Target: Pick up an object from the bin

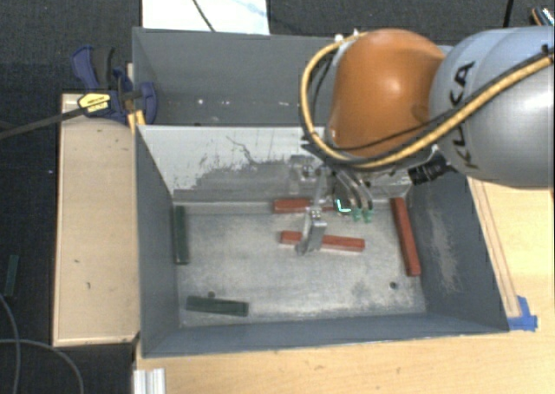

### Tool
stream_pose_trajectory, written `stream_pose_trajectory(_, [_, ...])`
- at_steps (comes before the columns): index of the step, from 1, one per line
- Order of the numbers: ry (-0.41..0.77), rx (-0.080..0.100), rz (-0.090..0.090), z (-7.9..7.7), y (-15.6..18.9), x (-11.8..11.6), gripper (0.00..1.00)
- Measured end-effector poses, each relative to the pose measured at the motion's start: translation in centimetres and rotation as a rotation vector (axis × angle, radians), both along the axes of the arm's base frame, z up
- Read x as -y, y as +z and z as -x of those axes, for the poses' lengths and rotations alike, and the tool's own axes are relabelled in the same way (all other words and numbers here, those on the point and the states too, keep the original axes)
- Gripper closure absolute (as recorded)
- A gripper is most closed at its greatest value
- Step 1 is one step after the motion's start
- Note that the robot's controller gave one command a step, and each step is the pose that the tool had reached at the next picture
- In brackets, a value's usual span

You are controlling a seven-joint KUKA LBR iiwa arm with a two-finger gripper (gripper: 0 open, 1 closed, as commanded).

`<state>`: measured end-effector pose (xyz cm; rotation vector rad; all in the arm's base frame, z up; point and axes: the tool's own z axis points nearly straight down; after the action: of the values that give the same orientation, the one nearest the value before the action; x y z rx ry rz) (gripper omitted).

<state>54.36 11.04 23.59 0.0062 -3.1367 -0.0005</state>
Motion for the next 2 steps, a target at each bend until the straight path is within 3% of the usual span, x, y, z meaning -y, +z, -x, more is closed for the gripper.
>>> stream_pose_trajectory(1, [-0.124,0.001,0.002,-3.6,-9.4,3.0,0.00])
stream_pose_trajectory(2, [0.059,0.004,0.000,-4.8,-16.7,6.8,0.00])
